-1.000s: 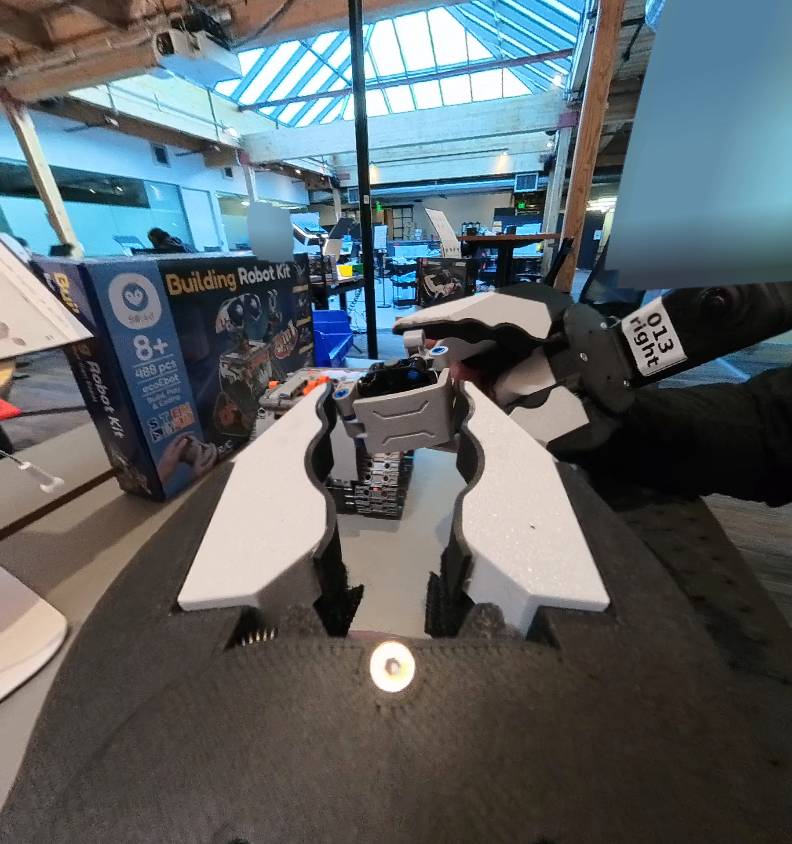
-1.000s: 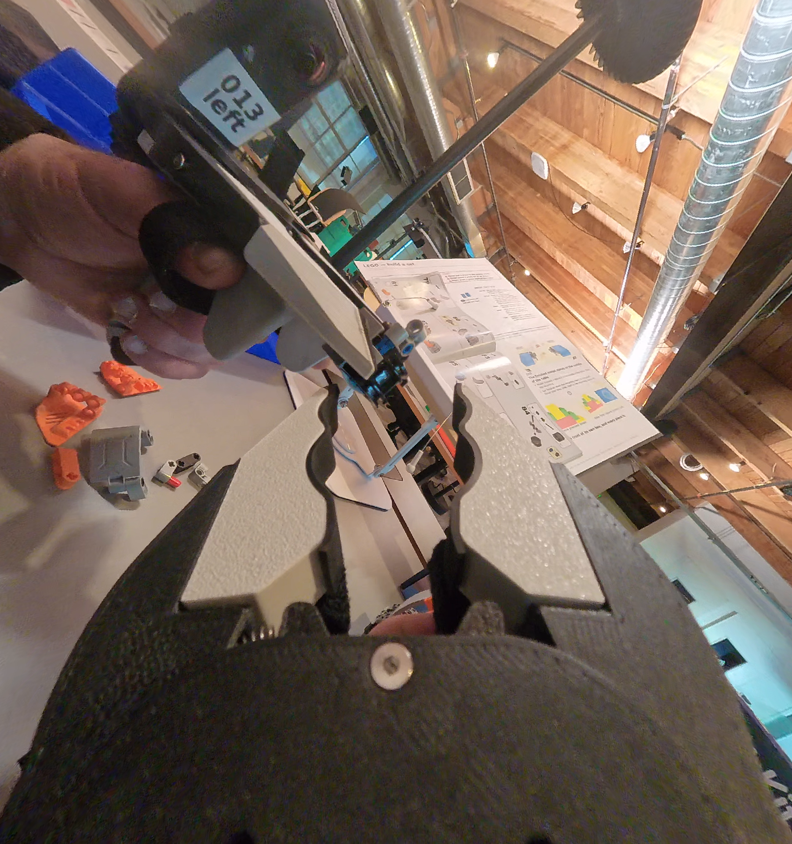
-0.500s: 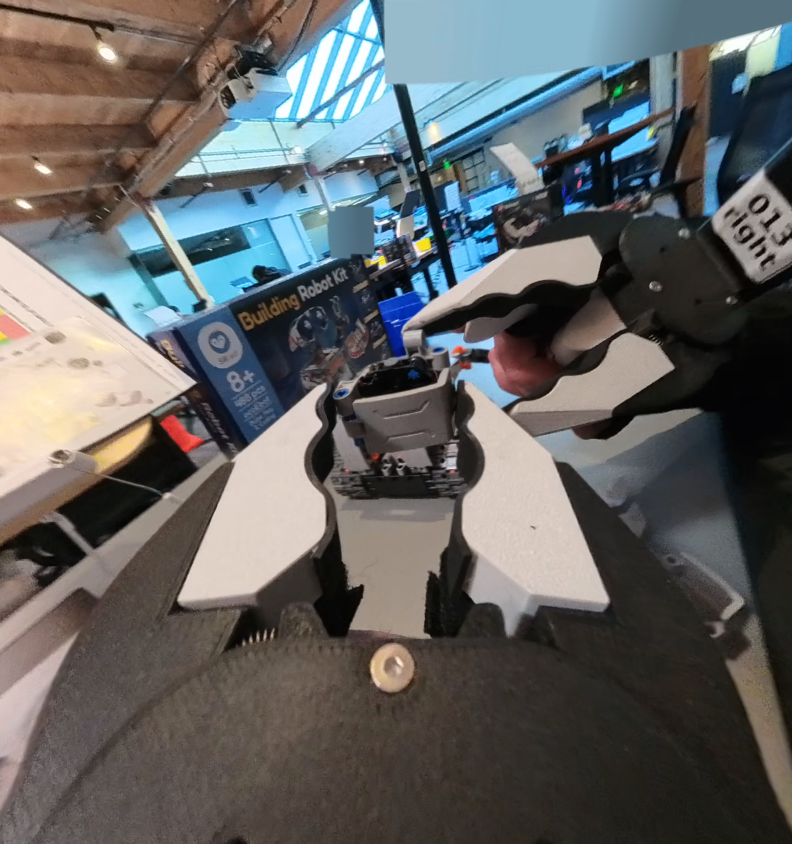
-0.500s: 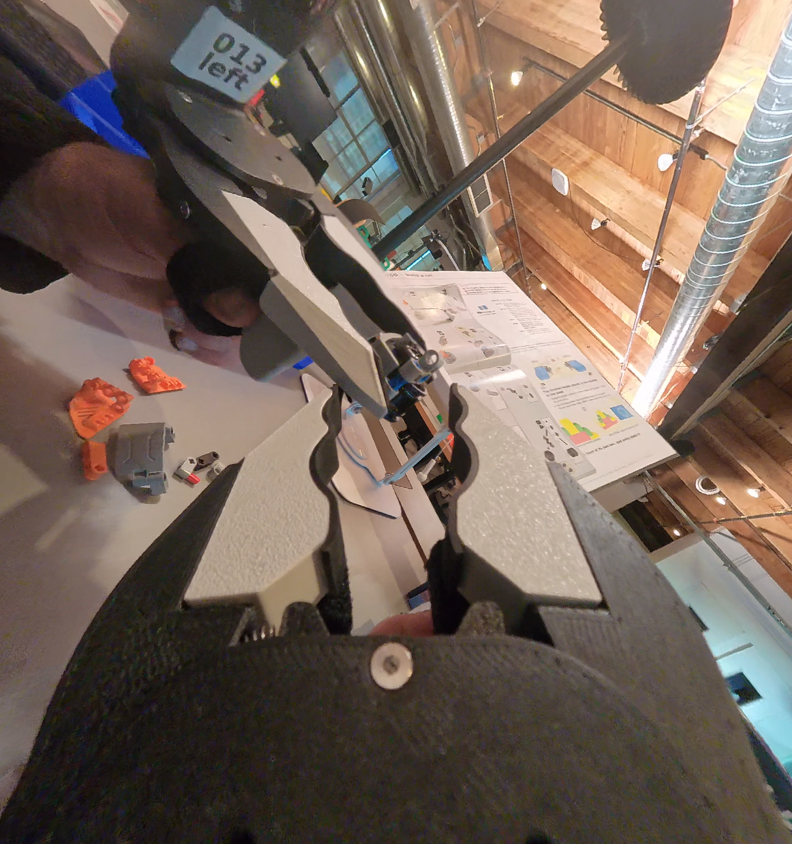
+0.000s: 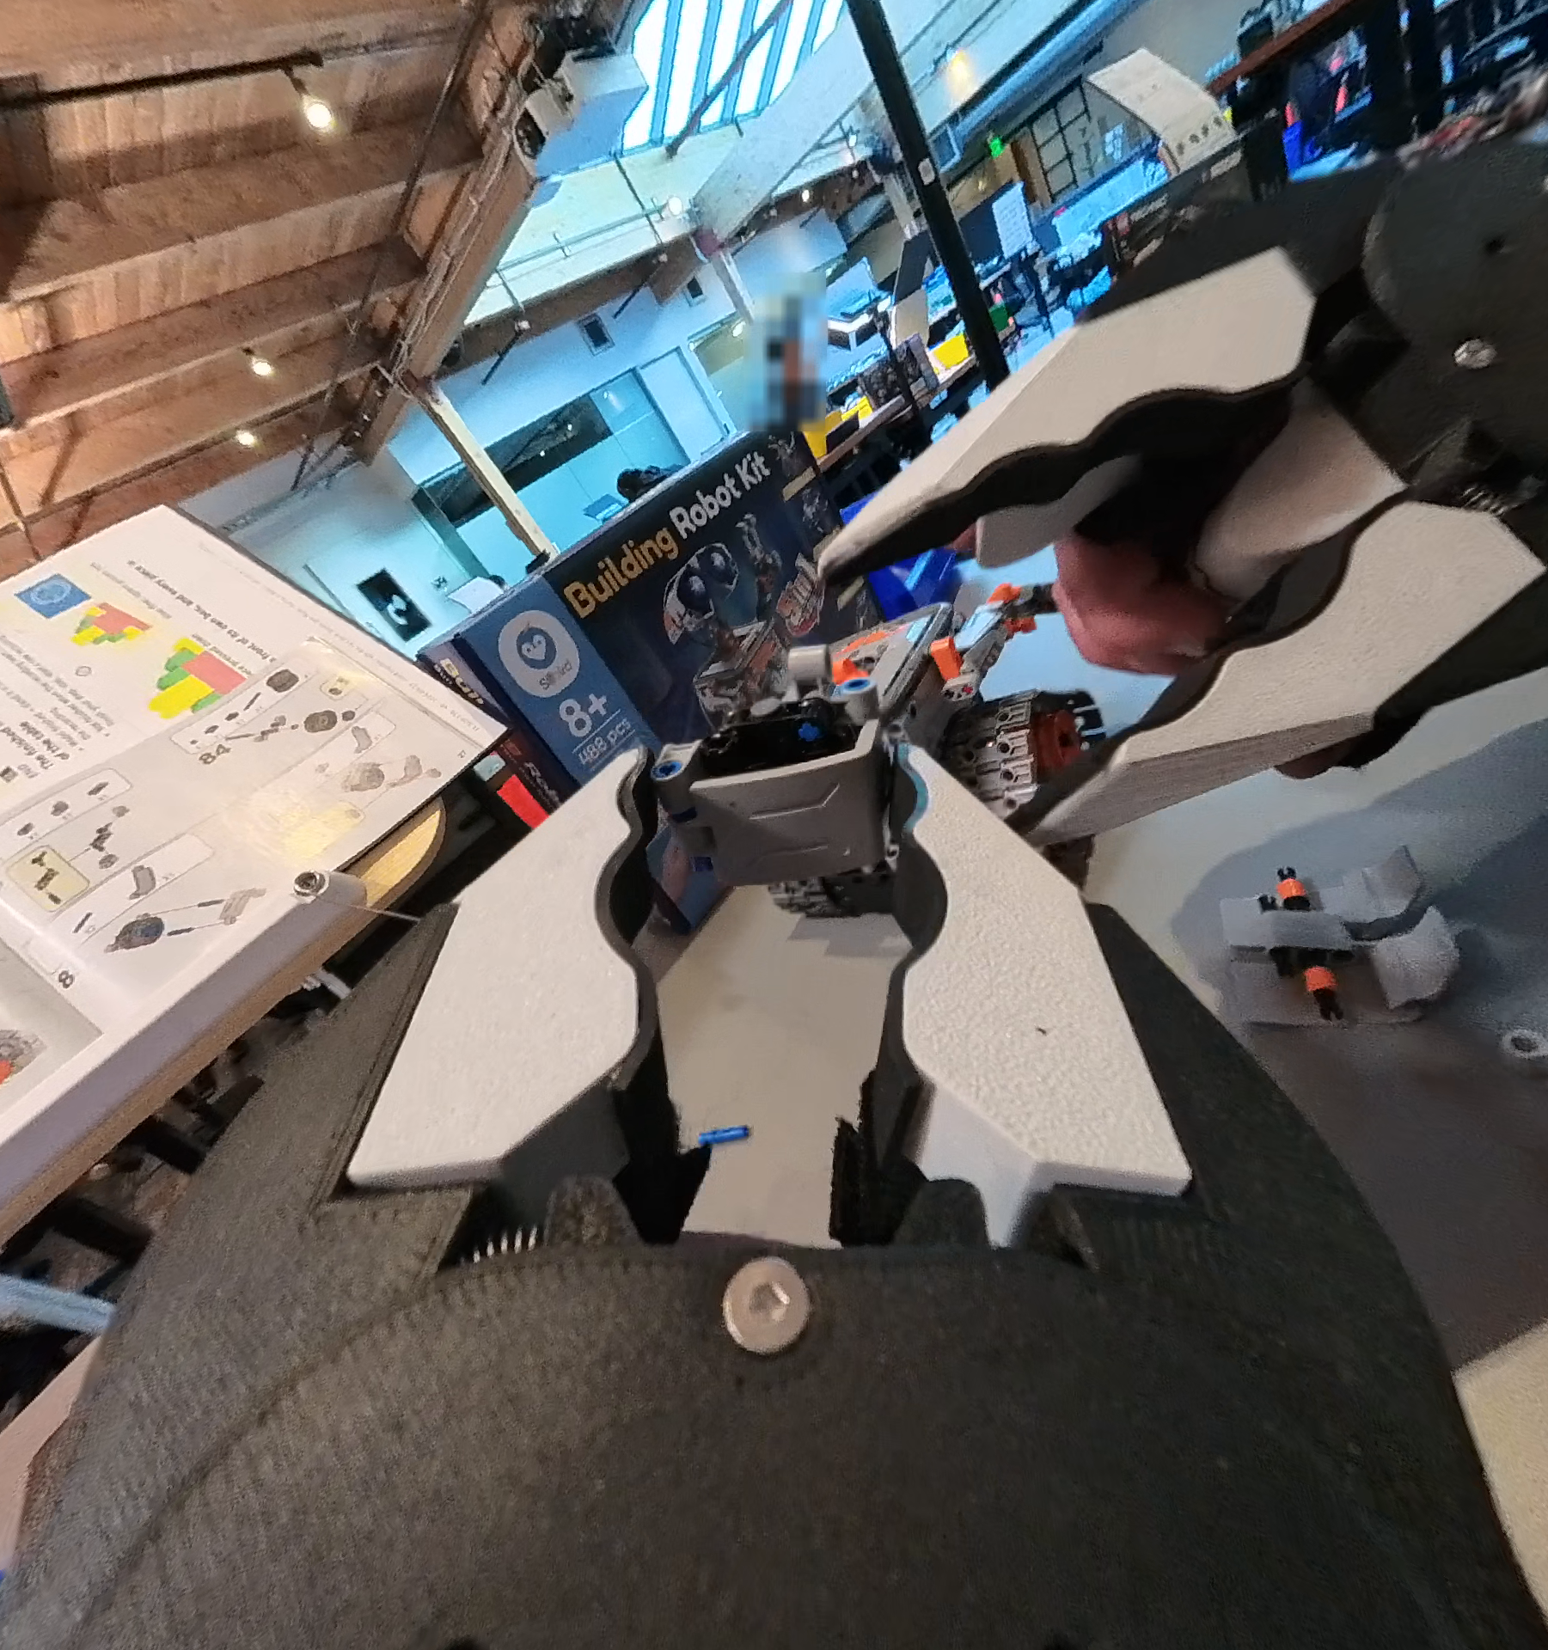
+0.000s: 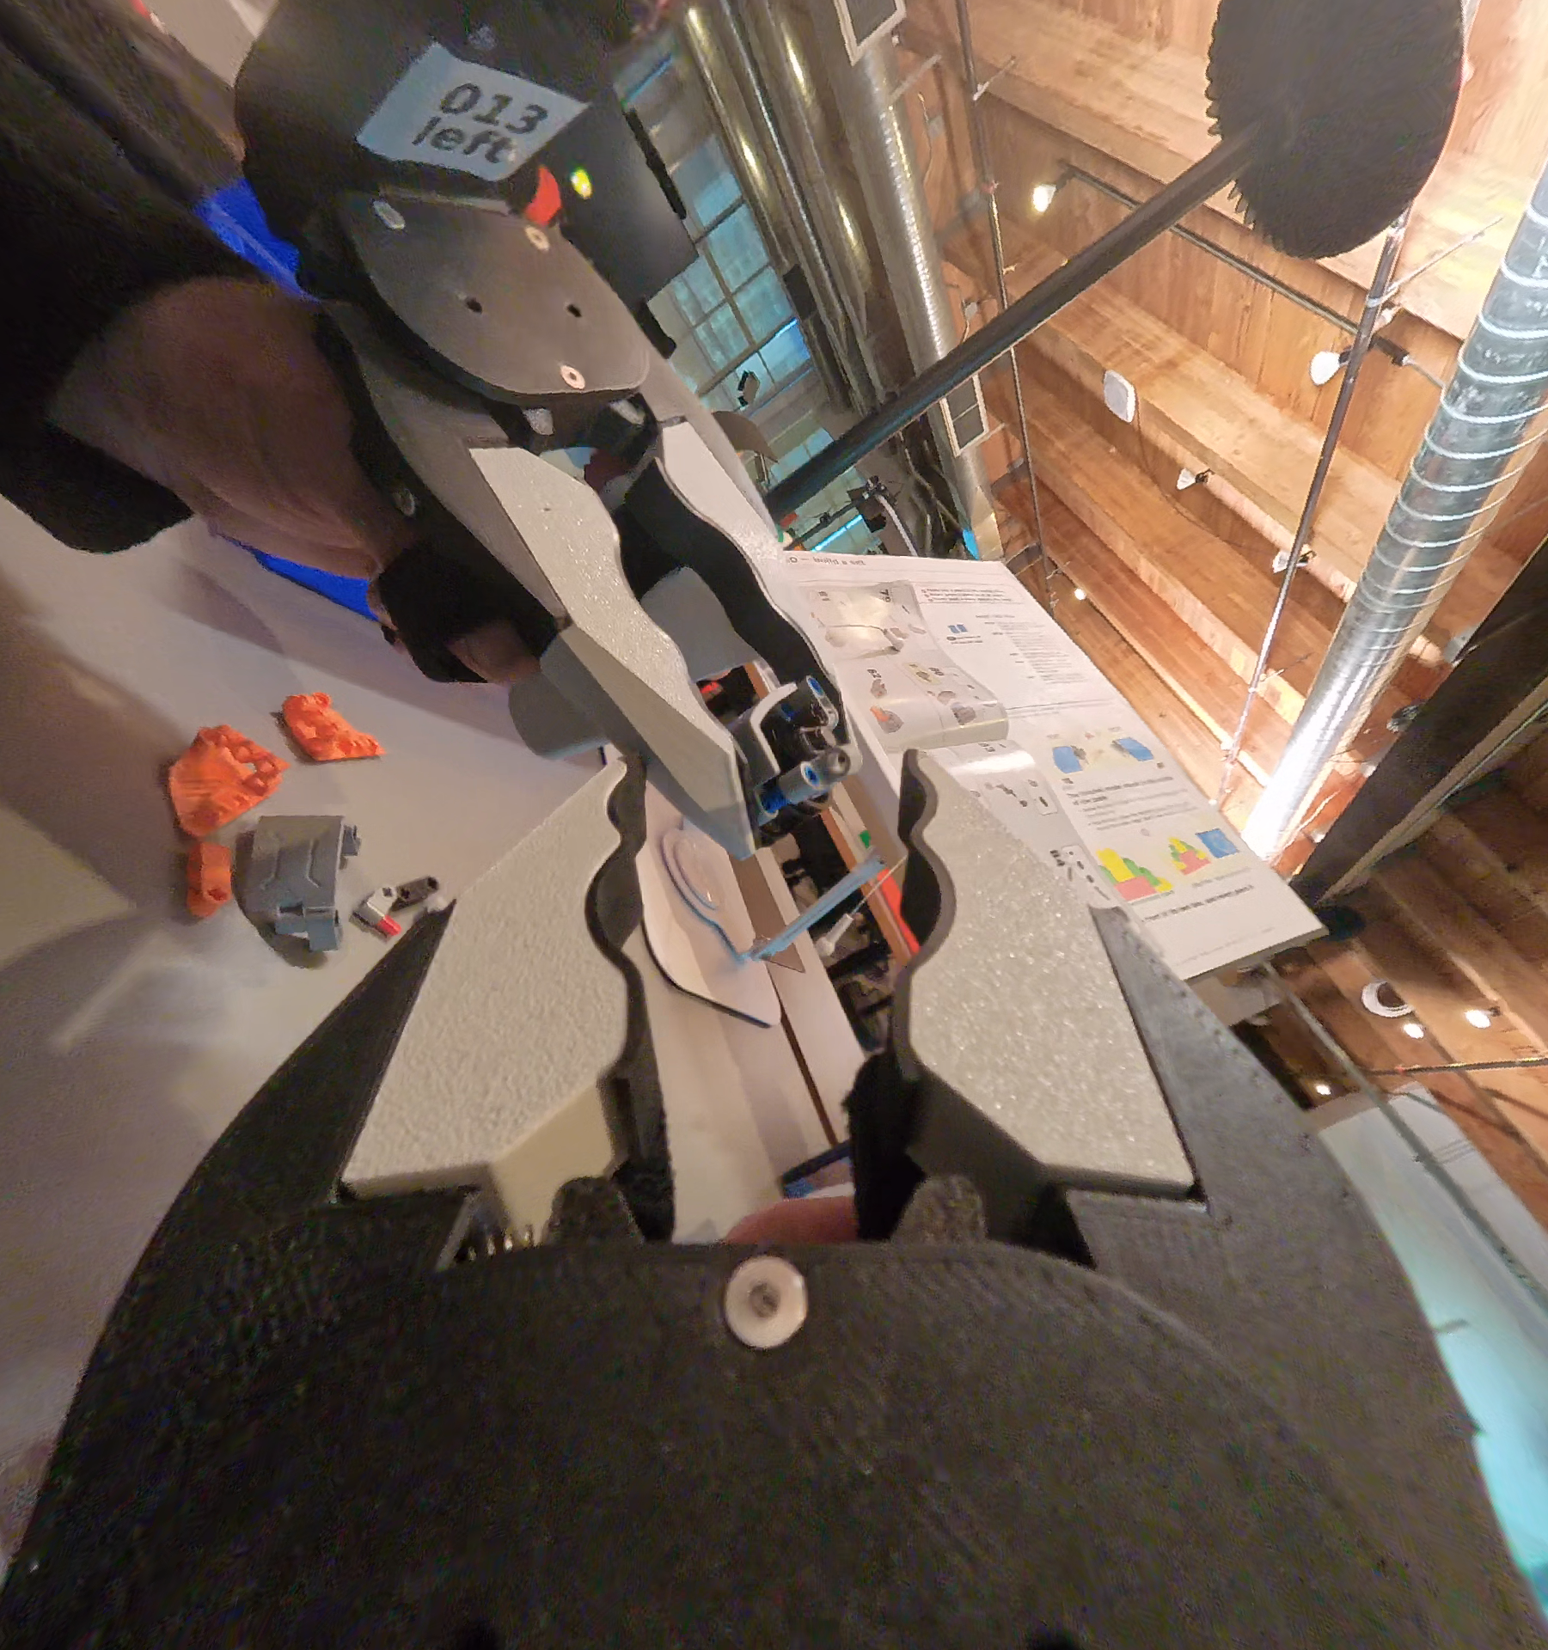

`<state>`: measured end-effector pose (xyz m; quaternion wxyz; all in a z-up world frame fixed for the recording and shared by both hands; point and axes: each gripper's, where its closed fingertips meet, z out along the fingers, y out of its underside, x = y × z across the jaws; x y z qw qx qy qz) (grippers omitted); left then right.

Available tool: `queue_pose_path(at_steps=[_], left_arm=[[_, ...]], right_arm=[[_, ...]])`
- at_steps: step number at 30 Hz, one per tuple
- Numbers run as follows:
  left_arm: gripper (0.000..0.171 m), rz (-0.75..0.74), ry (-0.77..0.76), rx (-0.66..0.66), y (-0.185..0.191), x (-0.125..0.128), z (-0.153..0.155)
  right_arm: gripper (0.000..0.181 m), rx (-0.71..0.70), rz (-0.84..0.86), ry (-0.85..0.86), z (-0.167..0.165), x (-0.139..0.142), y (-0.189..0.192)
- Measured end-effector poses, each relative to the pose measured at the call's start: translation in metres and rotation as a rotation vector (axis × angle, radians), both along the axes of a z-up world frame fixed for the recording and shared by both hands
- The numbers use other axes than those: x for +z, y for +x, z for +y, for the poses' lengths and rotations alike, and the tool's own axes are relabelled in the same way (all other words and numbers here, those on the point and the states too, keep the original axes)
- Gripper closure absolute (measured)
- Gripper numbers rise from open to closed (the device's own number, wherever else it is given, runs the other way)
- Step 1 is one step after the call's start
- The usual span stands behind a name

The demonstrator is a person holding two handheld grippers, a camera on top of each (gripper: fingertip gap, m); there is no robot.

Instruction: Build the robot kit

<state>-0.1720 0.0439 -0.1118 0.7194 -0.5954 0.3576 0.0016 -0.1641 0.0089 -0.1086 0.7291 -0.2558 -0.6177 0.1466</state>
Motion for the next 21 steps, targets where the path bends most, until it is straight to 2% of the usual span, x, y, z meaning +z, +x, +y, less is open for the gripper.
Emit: queue_pose_path(at_steps=[4, 12, 16, 18, 21], left_arm=[[0.122, 0.064, -0.012, 0.042, -0.002, -0.009, 0.005], [0.122, 0.172, -0.003, 0.079, 0.003, -0.016, 0.005], [0.124, 0.153, -0.021, 0.077, 0.005, -0.015, 0.003], [0.125, 0.145, -0.023, 0.086, 0.003, -0.013, 0.003], [0.126, 0.126, -0.032, 0.078, 0.001, -0.013, 0.003]], right_arm=[[0.128, -0.045, -0.063, 0.121, -0.001, -0.010, -0.003], [0.132, -0.117, -0.157, 0.170, 0.011, -0.027, -0.007], [0.144, -0.165, -0.199, 0.169, 0.022, -0.034, -0.007], [0.151, -0.129, -0.163, 0.184, 0.015, -0.030, -0.006], [0.146, -0.141, -0.164, 0.149, 0.017, -0.029, -0.007]])
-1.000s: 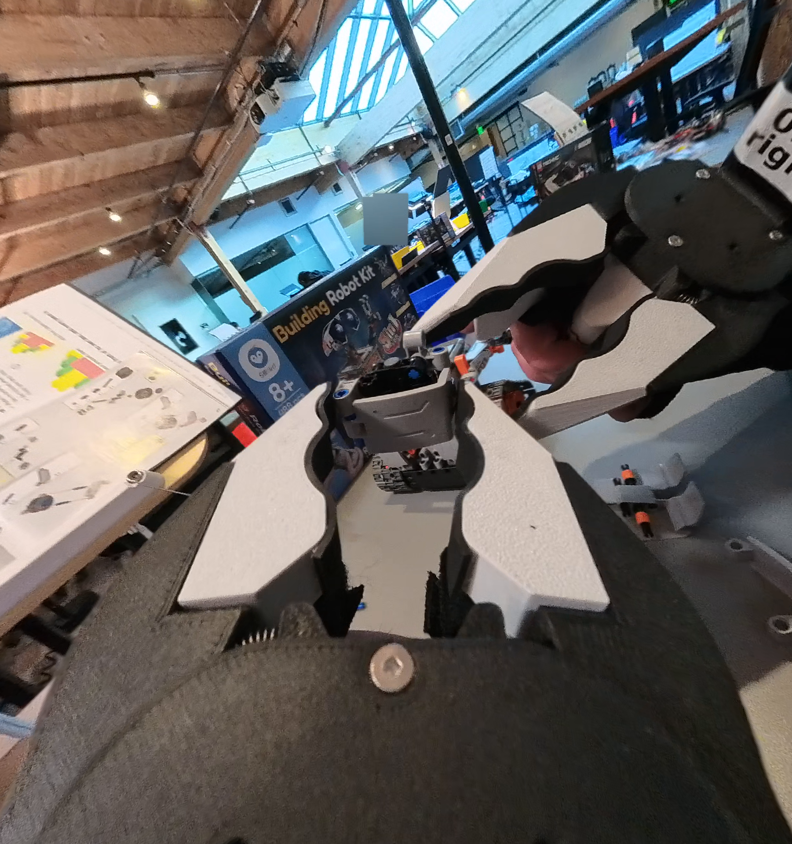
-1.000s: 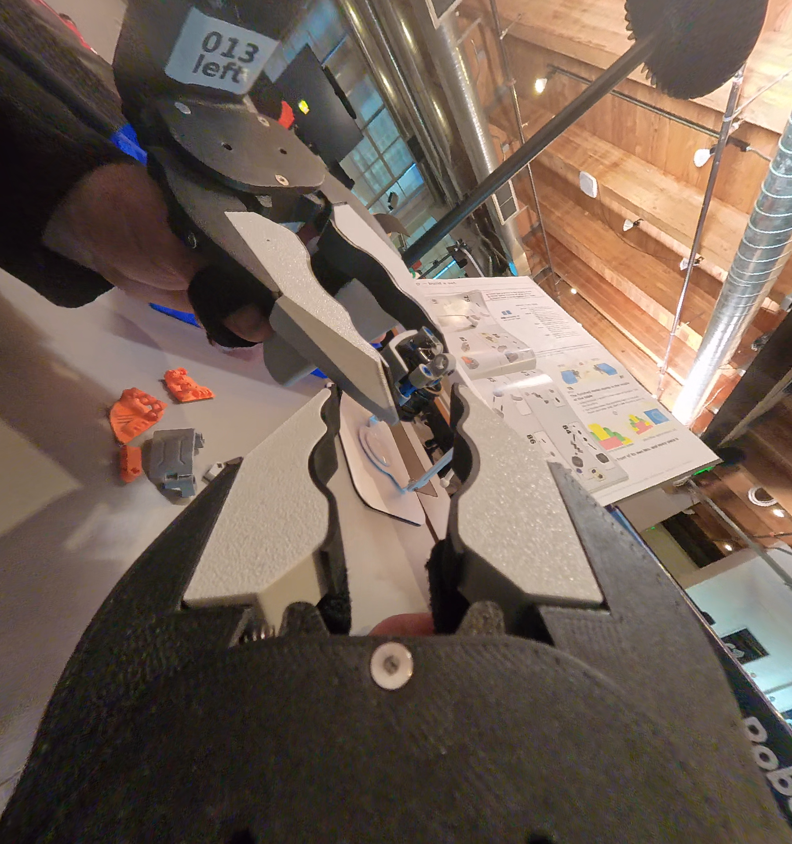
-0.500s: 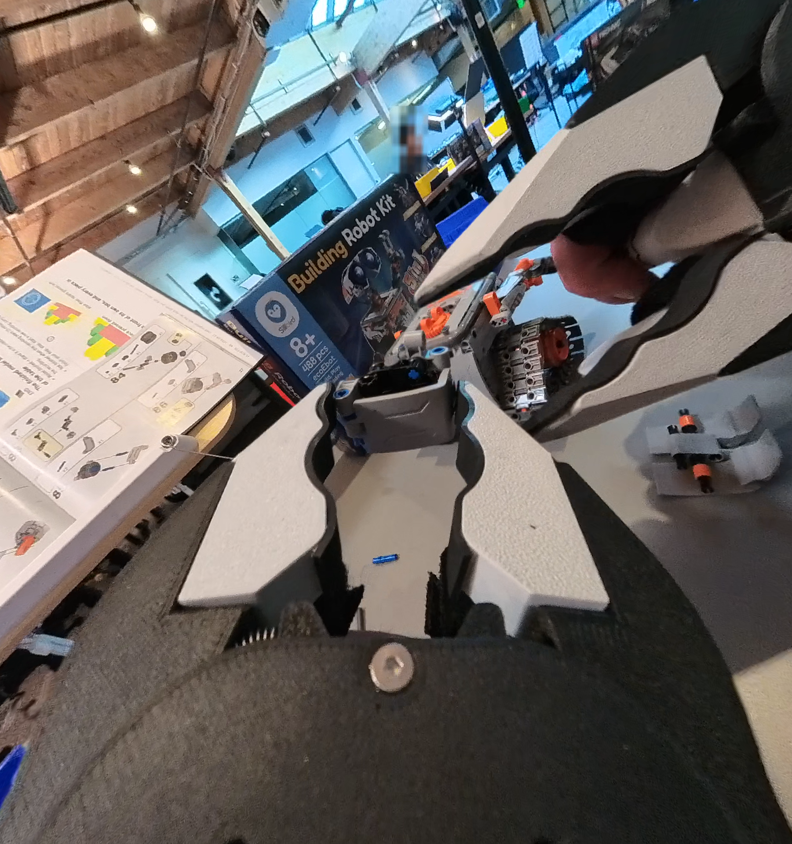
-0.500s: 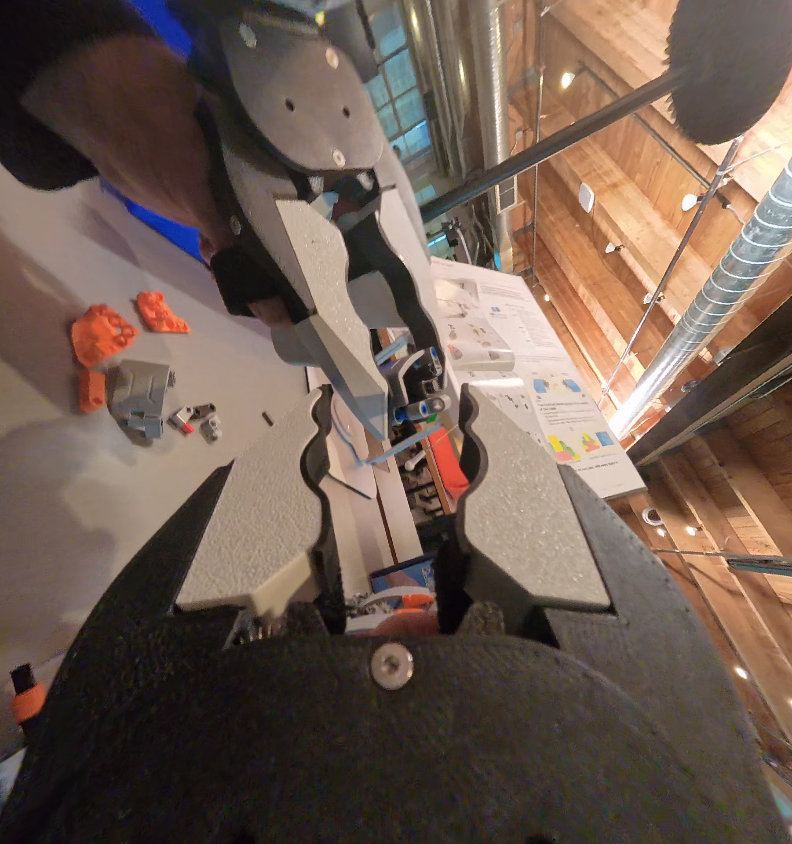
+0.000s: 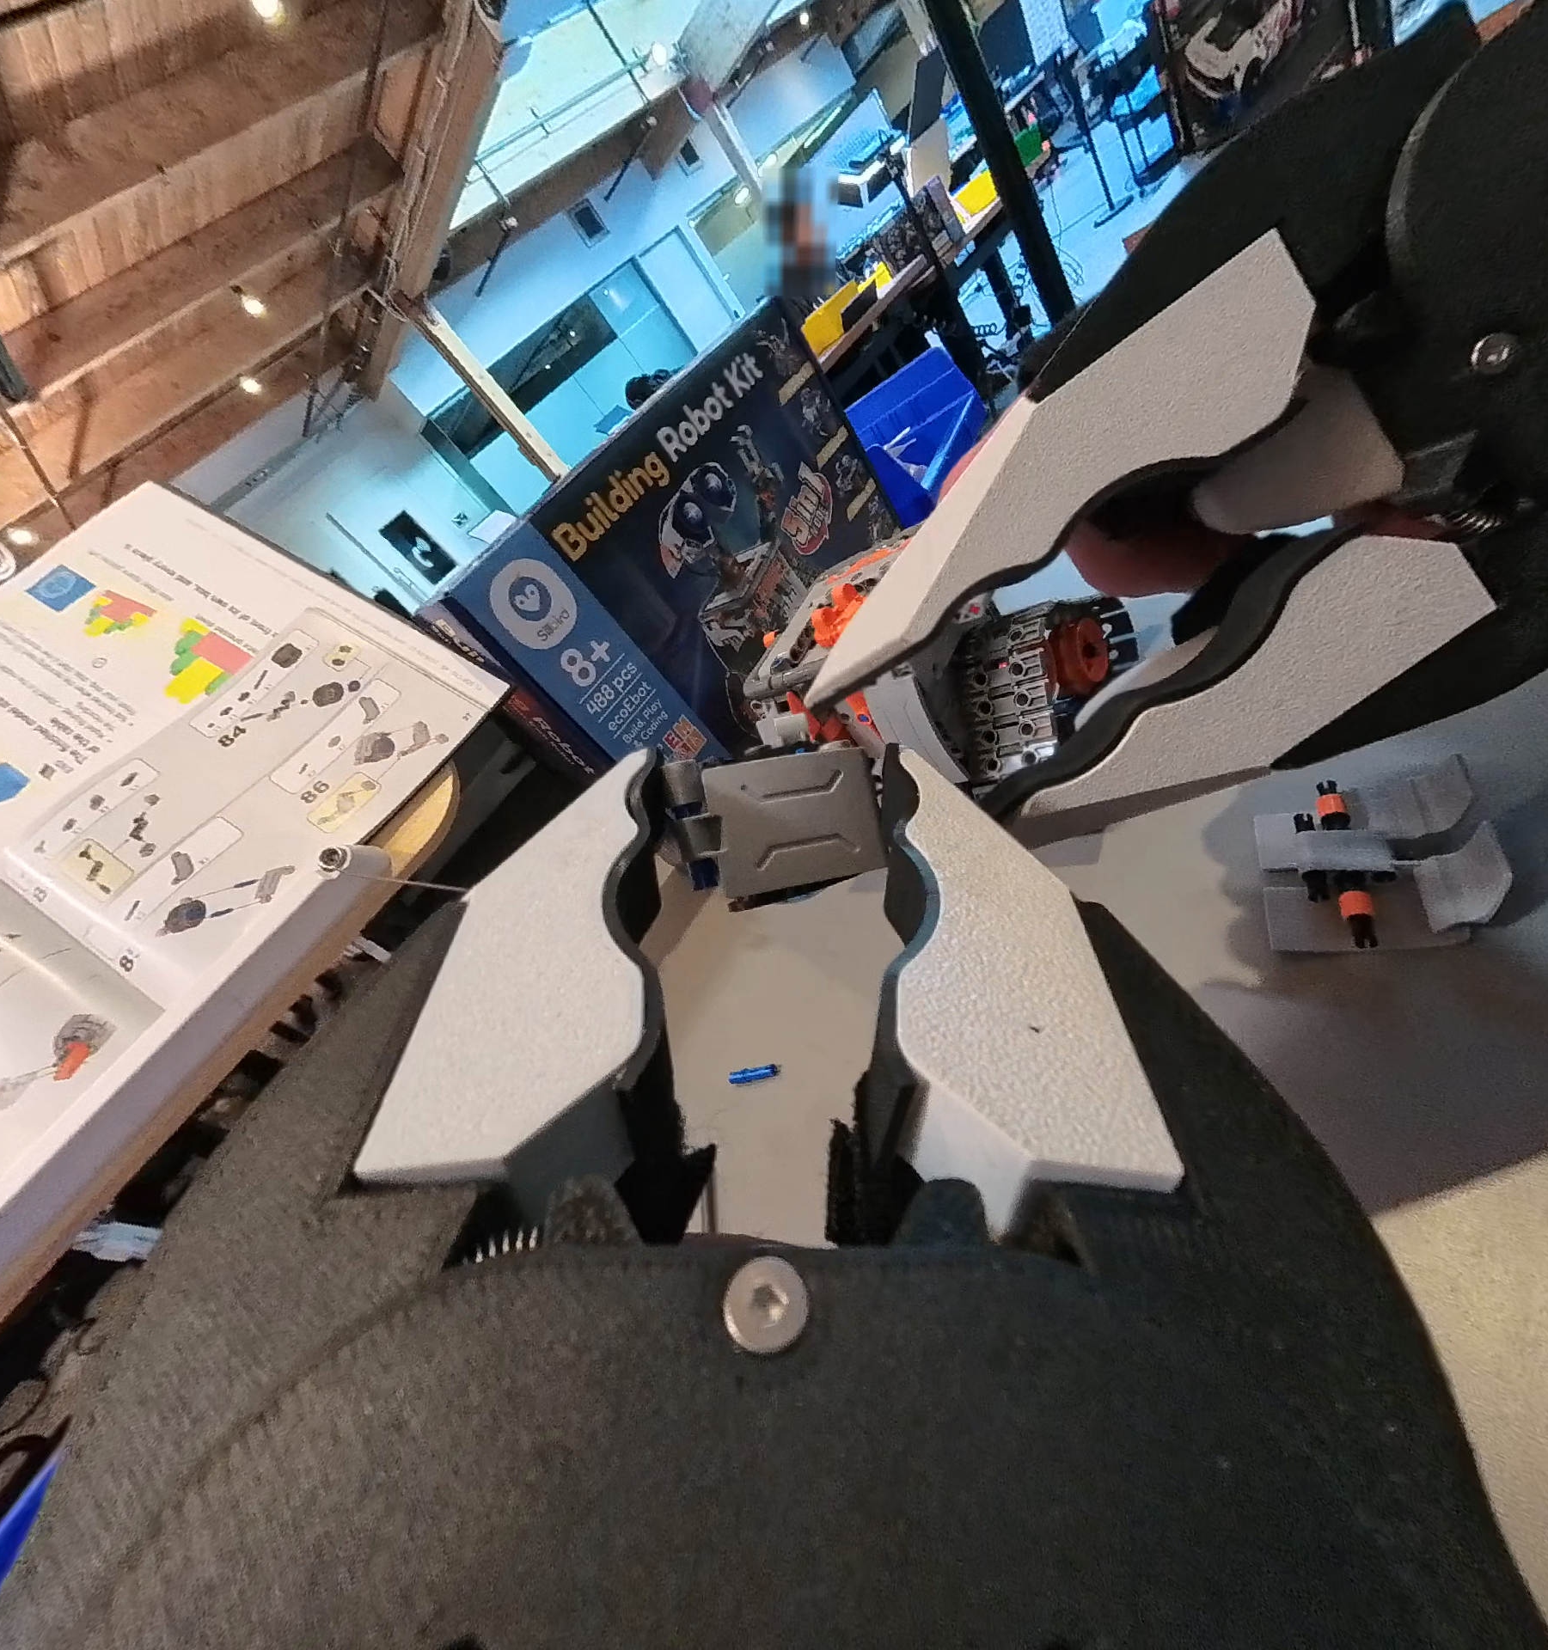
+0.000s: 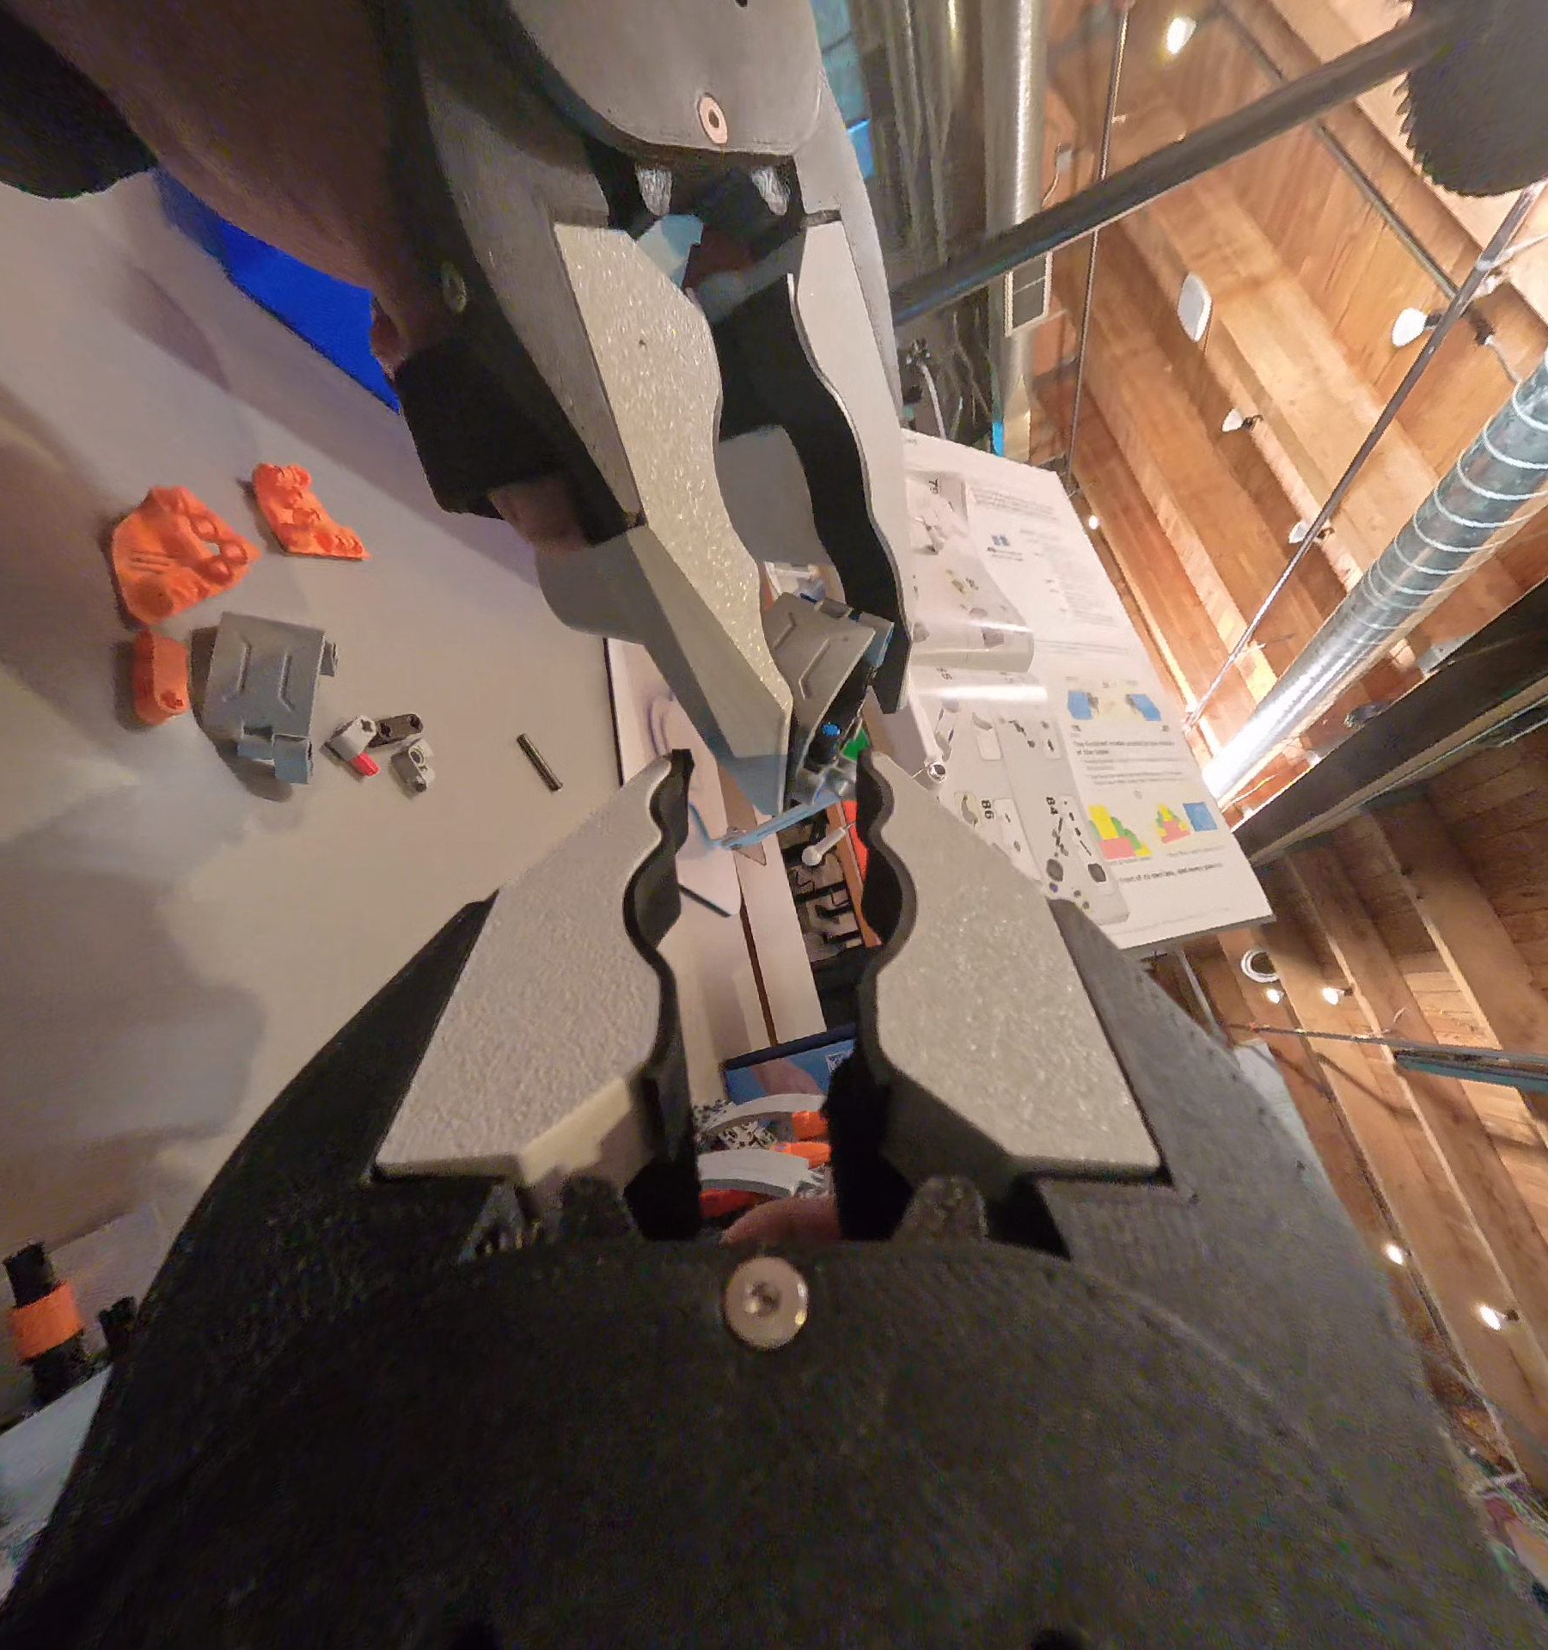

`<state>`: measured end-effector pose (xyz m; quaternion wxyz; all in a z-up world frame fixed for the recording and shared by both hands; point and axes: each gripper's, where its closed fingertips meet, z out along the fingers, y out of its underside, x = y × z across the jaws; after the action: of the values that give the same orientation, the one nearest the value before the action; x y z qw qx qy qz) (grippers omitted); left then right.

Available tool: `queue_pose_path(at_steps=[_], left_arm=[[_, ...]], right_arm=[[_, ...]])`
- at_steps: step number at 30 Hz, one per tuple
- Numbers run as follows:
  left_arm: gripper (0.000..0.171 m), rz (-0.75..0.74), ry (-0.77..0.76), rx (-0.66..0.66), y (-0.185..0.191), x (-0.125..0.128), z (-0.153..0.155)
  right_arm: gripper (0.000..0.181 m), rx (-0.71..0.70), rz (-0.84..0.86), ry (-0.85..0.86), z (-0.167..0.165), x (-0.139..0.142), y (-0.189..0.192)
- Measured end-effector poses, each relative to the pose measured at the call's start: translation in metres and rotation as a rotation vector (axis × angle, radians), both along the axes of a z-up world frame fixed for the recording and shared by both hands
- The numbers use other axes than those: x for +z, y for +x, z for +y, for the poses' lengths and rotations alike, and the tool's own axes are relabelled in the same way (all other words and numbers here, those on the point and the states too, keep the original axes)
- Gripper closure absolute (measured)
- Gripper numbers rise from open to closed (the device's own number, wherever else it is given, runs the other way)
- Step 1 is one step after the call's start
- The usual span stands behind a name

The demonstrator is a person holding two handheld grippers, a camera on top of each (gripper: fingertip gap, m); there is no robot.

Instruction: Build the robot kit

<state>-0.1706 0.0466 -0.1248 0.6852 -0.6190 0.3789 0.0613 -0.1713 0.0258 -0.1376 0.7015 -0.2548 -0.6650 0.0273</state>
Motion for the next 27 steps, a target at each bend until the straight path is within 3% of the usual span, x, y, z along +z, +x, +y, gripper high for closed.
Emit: queue_pose_path(at_steps=[9, 14, 17, 21, 27], left_arm=[[0.126, -0.066, -0.021, -0.053, 0.005, 0.000, -0.001], [0.126, -0.162, -0.049, -0.097, 0.008, 0.004, -0.003], [0.126, -0.216, -0.083, -0.130, 0.011, 0.004, -0.004], [0.127, -0.309, -0.139, -0.182, 0.015, 0.004, -0.005], [0.127, -0.387, -0.168, -0.224, 0.016, 0.007, -0.006]], right_arm=[[0.130, -0.022, 0.052, -0.159, 0.015, 0.003, 0.002], [0.125, -0.017, 0.041, -0.157, 0.012, -0.002, -0.002], [0.129, -0.022, 0.047, -0.128, 0.010, -0.002, -0.005], [0.148, -0.057, 0.073, -0.099, 0.015, 0.002, -0.002], [0.149, -0.050, 0.083, -0.097, 0.014, 0.005, -0.001]])
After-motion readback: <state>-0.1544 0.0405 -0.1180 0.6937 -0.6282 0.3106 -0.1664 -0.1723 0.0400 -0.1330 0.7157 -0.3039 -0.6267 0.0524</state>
